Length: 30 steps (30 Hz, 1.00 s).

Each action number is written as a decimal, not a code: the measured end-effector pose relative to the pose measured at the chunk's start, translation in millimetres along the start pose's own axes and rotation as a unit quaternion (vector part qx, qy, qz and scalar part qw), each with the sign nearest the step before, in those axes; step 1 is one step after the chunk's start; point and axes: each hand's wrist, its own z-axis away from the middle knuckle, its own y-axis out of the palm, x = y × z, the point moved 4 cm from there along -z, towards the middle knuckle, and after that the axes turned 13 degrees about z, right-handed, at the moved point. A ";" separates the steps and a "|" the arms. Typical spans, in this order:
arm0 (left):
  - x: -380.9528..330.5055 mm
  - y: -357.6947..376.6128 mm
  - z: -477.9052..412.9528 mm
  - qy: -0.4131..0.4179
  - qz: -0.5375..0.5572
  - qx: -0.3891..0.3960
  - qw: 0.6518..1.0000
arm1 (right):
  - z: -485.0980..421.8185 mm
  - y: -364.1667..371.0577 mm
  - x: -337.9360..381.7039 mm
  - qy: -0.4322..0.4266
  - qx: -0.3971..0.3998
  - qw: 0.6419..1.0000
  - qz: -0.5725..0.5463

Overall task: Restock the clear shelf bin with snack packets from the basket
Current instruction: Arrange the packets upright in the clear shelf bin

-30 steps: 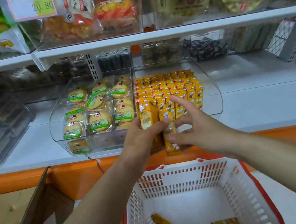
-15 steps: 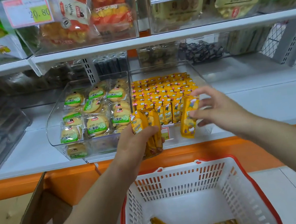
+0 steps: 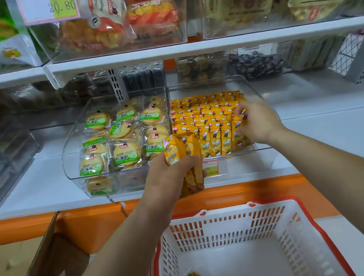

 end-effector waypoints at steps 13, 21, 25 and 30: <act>6.9 -1.1 -2.5 -0.002 -0.019 0.013 1.000 | 18.4 -13.3 5.2 -0.025 0.080 0.996 0.028; 23.8 23.7 4.8 -0.013 -0.085 0.053 0.995 | 126.4 -46.8 34.1 -0.057 0.212 0.915 -0.338; 32.3 39.5 14.8 0.001 -0.114 0.089 0.989 | 134.5 -37.8 36.4 -0.038 0.234 0.905 -0.354; 35.4 46.2 18.6 -0.009 -0.119 0.106 0.987 | 126.5 -41.0 20.0 0.016 0.238 0.879 -0.413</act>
